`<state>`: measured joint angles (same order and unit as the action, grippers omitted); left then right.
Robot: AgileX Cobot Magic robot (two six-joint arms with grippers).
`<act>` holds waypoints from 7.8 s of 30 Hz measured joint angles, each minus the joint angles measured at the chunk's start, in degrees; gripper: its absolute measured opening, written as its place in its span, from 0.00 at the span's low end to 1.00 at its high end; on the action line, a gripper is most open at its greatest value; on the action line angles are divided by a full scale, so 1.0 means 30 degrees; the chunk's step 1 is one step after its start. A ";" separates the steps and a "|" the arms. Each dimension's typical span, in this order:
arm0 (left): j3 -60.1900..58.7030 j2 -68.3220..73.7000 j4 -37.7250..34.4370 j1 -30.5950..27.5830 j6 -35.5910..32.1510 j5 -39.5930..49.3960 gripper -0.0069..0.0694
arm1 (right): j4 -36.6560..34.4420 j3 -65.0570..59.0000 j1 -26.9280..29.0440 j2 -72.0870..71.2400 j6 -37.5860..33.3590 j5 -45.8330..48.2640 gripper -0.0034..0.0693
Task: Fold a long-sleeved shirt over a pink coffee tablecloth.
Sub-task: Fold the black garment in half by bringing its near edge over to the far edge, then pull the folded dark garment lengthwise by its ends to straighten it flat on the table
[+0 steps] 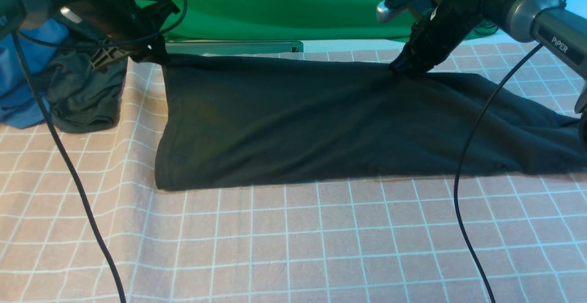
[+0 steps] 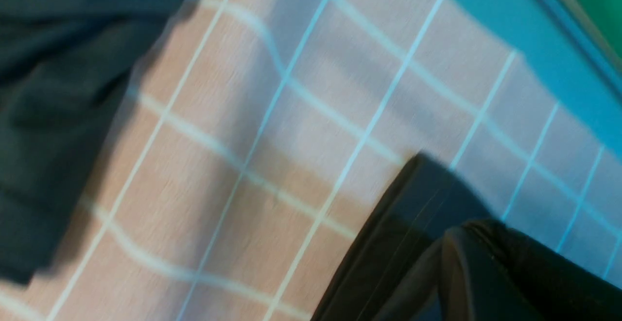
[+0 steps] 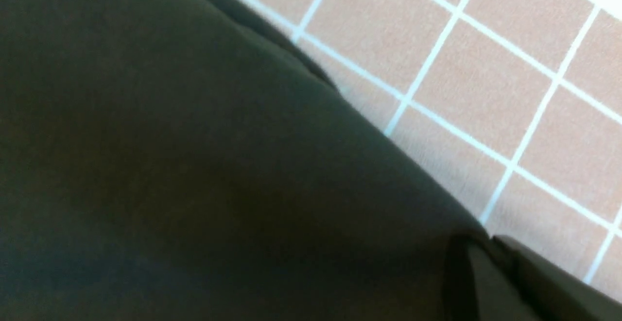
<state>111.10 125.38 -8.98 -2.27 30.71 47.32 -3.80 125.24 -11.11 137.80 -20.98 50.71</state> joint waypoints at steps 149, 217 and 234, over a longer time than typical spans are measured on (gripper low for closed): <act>-1.9295 -1.6188 0.3336 0.3086 -0.4114 0.3408 0.54 | -0.2938 -2.0114 0.6448 -1.4630 0.1200 0.3735 0.56; -2.0786 -1.6771 -0.0780 0.3429 -0.7083 0.2284 0.11 | -0.0307 -1.9756 0.3452 -1.2628 0.0974 0.1079 0.11; -2.0786 -1.6771 -0.0814 0.3429 -0.7092 0.2284 0.11 | 0.0266 -1.9756 0.3980 -1.2810 0.1380 -0.1228 0.26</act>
<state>48.74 75.07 -11.42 8.01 9.44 54.17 -3.01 65.98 0.83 99.37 -16.84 47.02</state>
